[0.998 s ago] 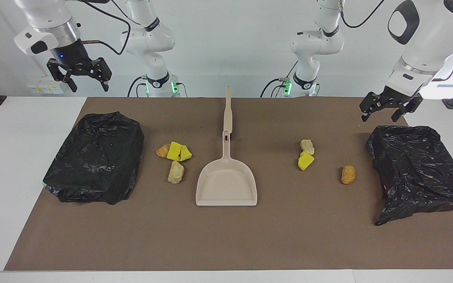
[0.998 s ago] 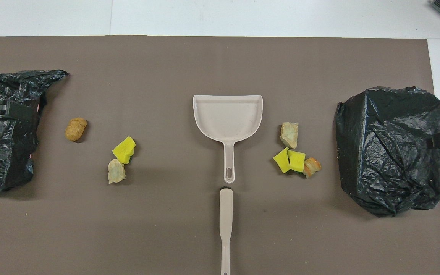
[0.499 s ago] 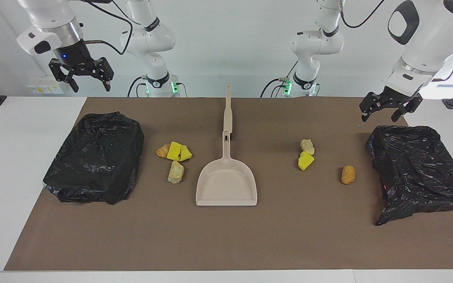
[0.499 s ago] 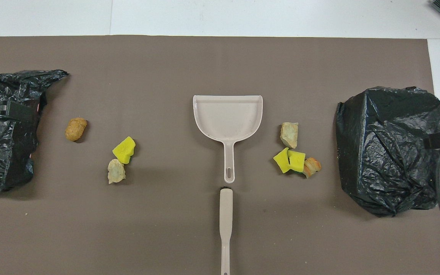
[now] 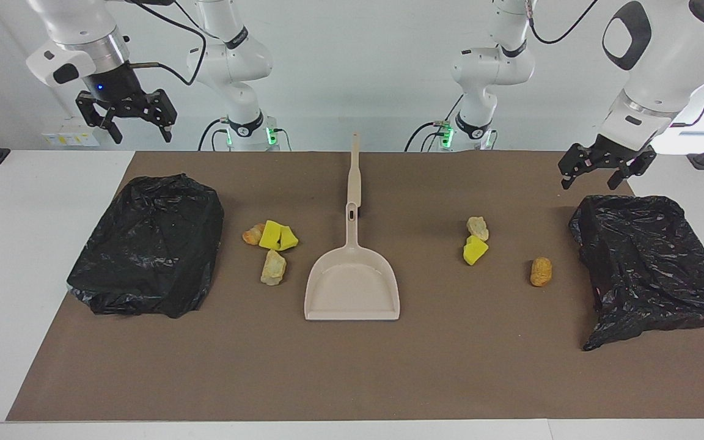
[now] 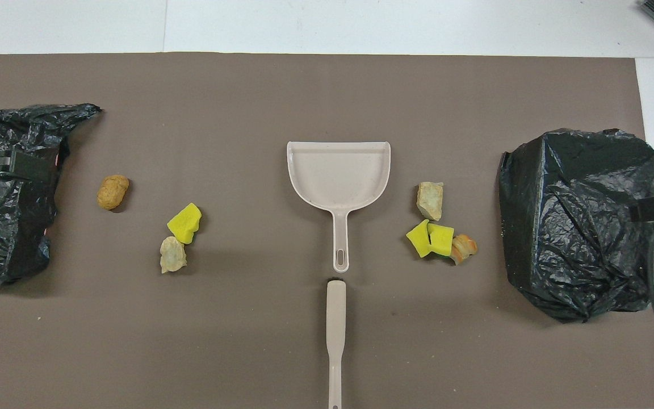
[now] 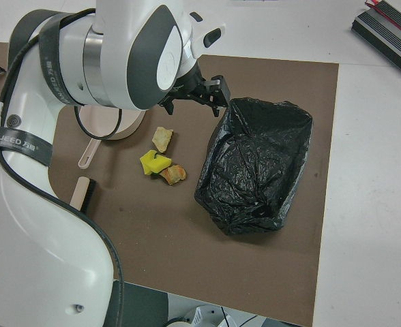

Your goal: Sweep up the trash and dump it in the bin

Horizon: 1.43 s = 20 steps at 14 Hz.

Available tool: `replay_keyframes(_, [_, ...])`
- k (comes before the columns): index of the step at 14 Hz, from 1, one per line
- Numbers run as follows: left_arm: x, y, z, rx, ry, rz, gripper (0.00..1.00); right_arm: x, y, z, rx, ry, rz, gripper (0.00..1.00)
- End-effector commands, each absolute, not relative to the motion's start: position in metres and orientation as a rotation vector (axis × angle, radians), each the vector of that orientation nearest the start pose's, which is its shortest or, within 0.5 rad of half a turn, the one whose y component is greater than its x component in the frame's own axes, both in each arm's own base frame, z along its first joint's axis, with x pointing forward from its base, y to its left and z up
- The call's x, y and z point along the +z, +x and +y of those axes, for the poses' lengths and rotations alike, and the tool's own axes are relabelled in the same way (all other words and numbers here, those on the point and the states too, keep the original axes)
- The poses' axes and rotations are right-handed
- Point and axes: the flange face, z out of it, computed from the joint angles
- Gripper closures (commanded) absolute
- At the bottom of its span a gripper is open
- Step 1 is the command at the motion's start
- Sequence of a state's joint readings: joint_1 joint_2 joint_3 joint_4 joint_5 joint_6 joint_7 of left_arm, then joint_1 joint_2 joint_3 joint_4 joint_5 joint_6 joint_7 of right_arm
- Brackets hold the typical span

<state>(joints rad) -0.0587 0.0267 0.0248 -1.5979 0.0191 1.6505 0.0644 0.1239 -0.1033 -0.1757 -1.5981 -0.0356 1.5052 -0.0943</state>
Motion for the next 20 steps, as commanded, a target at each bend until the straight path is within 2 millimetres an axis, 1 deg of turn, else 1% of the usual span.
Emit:
replay_keyframes(1, [0.606,0.558,-0.015,-0.019,-3.112,0.150,0.00,0.665,0.512,-0.041,0.000,-3.157,-0.089,0.00])
replay_keyframes(4, [0.599,0.549,-0.018,-0.002,-3.114,0.163,0.00,0.665,0.511,-0.041,0.003,-3.161,-0.093,0.00])
replay_keyframes(5, [0.594,0.546,-0.023,0.012,-3.113,0.180,0.00,0.665,0.511,-0.040,0.003,-3.163,-0.098,0.00])
replay_keyframes(7, [0.592,0.539,-0.038,0.019,-3.119,0.213,0.00,0.662,0.508,-0.038,0.013,-3.159,-0.103,0.00])
replay_keyframes(8, [0.589,0.534,-0.052,0.031,-3.139,0.238,0.00,0.660,0.506,-0.038,0.020,-3.157,-0.104,0.00])
replay_keyframes(9, [0.581,0.528,-0.065,0.061,-3.149,0.263,0.00,0.659,0.505,-0.037,0.022,-3.157,-0.104,0.00])
replay_keyframes(11, [0.575,0.505,-0.103,0.091,-3.144,0.346,0.00,0.657,0.503,-0.036,0.024,-3.151,-0.091,0.00])
replay_keyframes(12, [0.572,0.491,-0.123,0.099,-3.140,0.356,0.00,0.658,0.502,-0.035,0.014,-3.149,-0.095,0.00])
replay_keyframes(13, [0.569,0.478,-0.144,0.103,-3.134,0.379,0.00,0.655,0.502,-0.033,0.026,-3.146,-0.098,0.00])
replay_keyframes(14, [0.564,0.469,-0.161,0.116,-3.129,0.398,0.00,0.648,0.504,-0.027,0.044,-3.145,-0.108,0.00])
replay_keyframes(15, [0.560,0.461,-0.180,0.121,-3.123,0.418,0.00,0.636,0.509,-0.020,0.051,-3.147,-0.102,0.00])
replay_keyframes(17, [0.550,0.447,-0.208,0.135,-3.153,0.369,0.00,0.617,0.516,0.013,0.038,-3.149,-0.121,0.00])
replay_keyframes(18, [0.542,0.440,-0.223,0.139,-3.163,0.378,0.00,0.608,0.518,0.030,0.064,-3.150,-0.131,0.00])
replay_keyframes(19, [0.536,0.429,-0.242,0.125,-3.161,0.424,0.00,0.600,0.521,0.043,0.082,-3.153,-0.134,0.00])
replay_keyframes(20, [0.529,0.419,-0.255,0.120,-3.160,0.427,0.00,0.589,0.528,0.053,0.082,-3.157,-0.132,0.00])
